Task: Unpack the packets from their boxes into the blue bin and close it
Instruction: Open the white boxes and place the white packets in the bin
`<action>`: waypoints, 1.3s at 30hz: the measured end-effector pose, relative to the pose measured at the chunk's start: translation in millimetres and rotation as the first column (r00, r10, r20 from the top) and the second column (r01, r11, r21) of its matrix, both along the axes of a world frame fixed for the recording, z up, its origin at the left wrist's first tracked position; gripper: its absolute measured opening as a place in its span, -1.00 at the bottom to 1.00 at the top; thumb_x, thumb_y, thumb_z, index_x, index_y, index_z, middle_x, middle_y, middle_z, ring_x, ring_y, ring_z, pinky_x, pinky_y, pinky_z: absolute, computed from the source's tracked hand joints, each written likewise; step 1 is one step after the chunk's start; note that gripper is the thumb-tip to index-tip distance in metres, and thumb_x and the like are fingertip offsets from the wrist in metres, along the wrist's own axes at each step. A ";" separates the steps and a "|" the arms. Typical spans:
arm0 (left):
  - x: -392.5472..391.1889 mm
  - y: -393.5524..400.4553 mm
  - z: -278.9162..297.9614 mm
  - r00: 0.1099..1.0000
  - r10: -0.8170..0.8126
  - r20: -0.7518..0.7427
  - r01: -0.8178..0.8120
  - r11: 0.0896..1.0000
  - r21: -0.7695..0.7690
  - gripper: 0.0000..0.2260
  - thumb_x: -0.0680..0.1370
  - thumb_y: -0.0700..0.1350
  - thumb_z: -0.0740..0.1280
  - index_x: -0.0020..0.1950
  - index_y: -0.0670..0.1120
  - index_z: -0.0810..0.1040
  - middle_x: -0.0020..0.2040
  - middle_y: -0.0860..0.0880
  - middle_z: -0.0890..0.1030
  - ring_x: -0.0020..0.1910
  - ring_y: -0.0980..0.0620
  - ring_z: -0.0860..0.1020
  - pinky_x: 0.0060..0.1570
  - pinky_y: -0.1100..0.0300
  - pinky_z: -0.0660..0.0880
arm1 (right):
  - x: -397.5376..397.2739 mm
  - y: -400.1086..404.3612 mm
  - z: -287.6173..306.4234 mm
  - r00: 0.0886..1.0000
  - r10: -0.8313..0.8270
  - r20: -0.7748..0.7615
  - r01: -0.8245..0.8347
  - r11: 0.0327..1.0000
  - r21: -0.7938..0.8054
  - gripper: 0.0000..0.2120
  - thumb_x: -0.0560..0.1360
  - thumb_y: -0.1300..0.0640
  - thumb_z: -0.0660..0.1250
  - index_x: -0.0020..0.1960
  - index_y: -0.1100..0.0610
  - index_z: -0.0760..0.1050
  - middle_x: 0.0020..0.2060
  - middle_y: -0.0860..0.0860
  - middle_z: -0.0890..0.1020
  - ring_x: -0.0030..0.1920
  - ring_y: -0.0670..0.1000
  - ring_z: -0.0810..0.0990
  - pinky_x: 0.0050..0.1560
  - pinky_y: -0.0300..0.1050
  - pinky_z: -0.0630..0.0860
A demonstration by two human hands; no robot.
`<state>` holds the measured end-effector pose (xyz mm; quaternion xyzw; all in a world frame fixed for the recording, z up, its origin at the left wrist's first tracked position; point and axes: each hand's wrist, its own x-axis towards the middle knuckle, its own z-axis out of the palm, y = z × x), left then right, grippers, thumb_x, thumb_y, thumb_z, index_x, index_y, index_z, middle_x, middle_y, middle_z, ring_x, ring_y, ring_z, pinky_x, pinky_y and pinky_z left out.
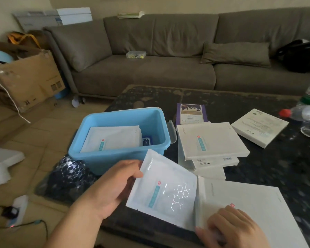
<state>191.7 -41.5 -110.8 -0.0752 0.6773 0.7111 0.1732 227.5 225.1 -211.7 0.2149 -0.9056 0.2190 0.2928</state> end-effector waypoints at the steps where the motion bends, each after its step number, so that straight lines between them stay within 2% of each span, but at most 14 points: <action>1: 1.1 -6.9 5.8 1.000 0.023 -0.018 -0.022 0.999 0.034 -0.61 0.32 -0.11 0.31 0.08 -0.26 0.61 0.06 -0.18 0.68 0.08 -0.12 0.63 0.06 -0.05 0.49 | 2.6 -3.1 10.1 0.999 -0.009 0.037 0.012 0.997 -0.071 -0.48 0.52 -0.29 0.17 -0.47 0.01 0.44 -0.51 -0.13 0.42 -0.45 -0.13 0.40 -0.33 -0.30 0.45; 3: 2.4 -19.2 17.9 0.995 0.076 -0.057 -0.066 0.983 0.170 -0.55 0.27 -0.12 0.38 0.15 -0.18 0.63 0.12 -0.20 0.66 0.16 -0.17 0.62 0.09 -0.12 0.53 | 3.5 -14.1 39.8 0.984 -0.006 0.177 0.058 0.955 -0.290 -0.55 0.44 -0.36 0.23 -0.31 0.00 0.54 -0.44 -0.14 0.51 -0.35 -0.16 0.51 -0.27 -0.41 0.44; 5: 3.2 -27.8 27.9 0.990 0.125 -0.070 -0.098 0.948 0.303 -0.58 0.27 -0.15 0.39 0.12 -0.10 0.68 0.10 -0.19 0.67 0.13 -0.19 0.63 0.04 -0.13 0.57 | -3.9 -32.2 80.9 0.911 0.182 0.370 0.111 0.754 -0.647 -0.50 0.27 -0.45 0.35 -0.07 -0.06 0.57 -0.25 -0.08 0.64 -0.23 -0.10 0.63 -0.28 -0.32 0.55; 7: 1.9 -35.9 31.0 0.988 0.134 -0.073 -0.096 0.920 0.380 -0.59 0.21 -0.15 0.39 0.05 -0.07 0.72 0.02 -0.16 0.69 0.02 -0.13 0.65 -0.05 -0.03 0.58 | -20.4 -49.5 105.5 0.716 0.506 0.481 0.206 0.505 -0.838 -0.32 0.09 -0.42 0.49 0.15 -0.23 0.48 -0.06 -0.11 0.68 -0.11 -0.02 0.70 -0.28 -0.18 0.63; 9: -0.5 -38.2 33.9 0.986 0.155 -0.066 -0.116 0.908 0.402 -0.54 0.20 -0.11 0.39 0.09 -0.09 0.70 0.04 -0.17 0.68 0.01 -0.10 0.65 -0.07 0.00 0.59 | -36.7 -62.6 127.2 0.553 0.661 0.508 0.235 0.462 -0.855 -0.27 0.09 -0.33 0.57 0.21 -0.36 0.40 -0.04 -0.13 0.70 -0.07 0.00 0.72 -0.24 -0.08 0.66; 12: -6.2 -52.5 37.9 0.961 0.262 -0.086 -0.204 0.885 0.418 -0.64 0.42 -0.09 0.38 0.22 -0.11 0.62 0.14 -0.19 0.64 0.11 -0.11 0.63 -0.13 0.03 0.62 | -60.5 -92.9 152.6 0.549 0.669 0.501 0.160 0.504 -0.849 -0.36 0.30 0.02 0.49 0.25 -0.39 0.34 0.01 -0.16 0.69 -0.03 0.05 0.72 -0.08 0.12 0.67; 15: -18.3 -68.1 40.7 0.830 0.512 -0.220 -0.481 0.858 0.182 -0.88 0.58 -0.10 0.31 -0.12 -0.01 0.63 0.01 -0.12 0.67 0.05 -0.06 0.64 -0.26 0.10 0.57 | -98.8 -119.0 155.7 0.585 0.606 0.539 0.147 0.574 -0.805 -0.45 0.44 0.15 0.45 0.28 -0.31 0.39 0.15 -0.13 0.59 0.05 0.06 0.68 -0.01 0.10 0.66; 18: -27.9 -80.8 43.7 0.660 0.619 -0.425 -0.700 0.712 -0.051 -0.85 0.58 -0.15 0.32 -0.18 0.01 0.58 -0.06 0.02 0.69 0.04 0.01 0.65 -0.04 0.01 0.58 | -139.4 -146.7 153.3 0.517 0.621 0.590 0.152 0.611 -0.777 -0.55 0.47 0.26 0.43 0.24 -0.15 0.48 0.17 0.01 0.60 0.08 0.11 0.65 0.06 0.16 0.63; 23: -28.6 -94.3 30.6 0.753 0.370 -0.544 -0.641 0.599 -0.480 -0.92 0.60 -0.08 0.28 0.00 0.04 0.56 0.10 0.09 0.62 0.15 0.12 0.55 -0.24 0.40 0.37 | -176.6 -185.0 140.4 0.422 0.568 0.707 0.190 0.707 -0.681 -0.59 0.48 0.35 0.40 0.24 0.01 0.50 0.14 0.14 0.59 0.08 0.18 0.63 0.06 0.16 0.63; 26: -29.9 -95.5 28.2 0.827 0.302 -0.474 -0.558 0.537 -0.633 -0.87 0.62 -0.02 0.25 0.10 0.03 0.56 0.12 0.09 0.59 0.06 0.11 0.55 -0.31 0.38 0.41 | -185.1 -197.0 129.9 0.408 0.519 0.751 0.188 0.758 -0.625 -0.60 0.47 0.35 0.41 0.21 0.01 0.50 0.11 0.13 0.60 0.08 0.16 0.62 0.06 0.14 0.63; 29: -27.6 -97.0 26.0 0.845 0.260 -0.467 -0.533 0.480 -0.697 -0.83 0.60 0.04 0.28 0.13 0.04 0.57 0.09 0.08 0.60 0.01 0.08 0.56 -0.01 0.06 0.58 | -189.0 -200.1 125.8 0.413 0.478 0.775 0.176 0.793 -0.583 -0.60 0.46 0.35 0.42 0.21 0.01 0.50 0.10 0.13 0.61 0.06 0.14 0.62 0.03 0.10 0.64; 32: -24.0 -97.0 23.9 0.875 0.167 -0.453 -0.482 0.380 -0.790 -0.79 0.58 0.11 0.29 0.14 0.08 0.56 0.18 0.16 0.56 0.17 0.12 0.49 0.31 -0.11 0.42 | -188.4 -198.3 126.6 0.422 0.438 0.793 0.143 0.832 -0.536 -0.60 0.46 0.30 0.44 0.23 0.02 0.49 0.04 0.09 0.61 -0.02 0.08 0.64 -0.08 -0.05 0.64; 36: -22.8 -94.1 28.5 0.875 0.120 -0.468 -0.476 0.378 -0.794 -0.76 0.58 0.11 0.30 0.21 0.10 0.54 0.24 0.16 0.54 0.26 0.12 0.45 0.39 -0.13 0.32 | -183.0 -199.3 126.5 0.591 0.247 0.768 -0.039 0.960 -0.279 -0.62 0.44 0.12 0.49 0.22 0.00 0.49 -0.03 -0.06 0.57 -0.10 -0.08 0.60 -0.11 -0.25 0.55; 39: -22.2 -93.4 31.0 0.888 0.100 -0.449 -0.448 0.410 -0.795 -0.71 0.58 0.10 0.31 0.29 0.12 0.49 0.23 0.13 0.55 0.23 0.11 0.45 0.37 -0.07 0.36 | -182.3 -204.4 124.7 0.715 0.126 0.688 -0.146 0.989 -0.029 -0.51 0.40 -0.03 0.51 0.28 -0.03 0.46 0.12 -0.04 0.50 0.02 -0.06 0.50 0.01 -0.26 0.41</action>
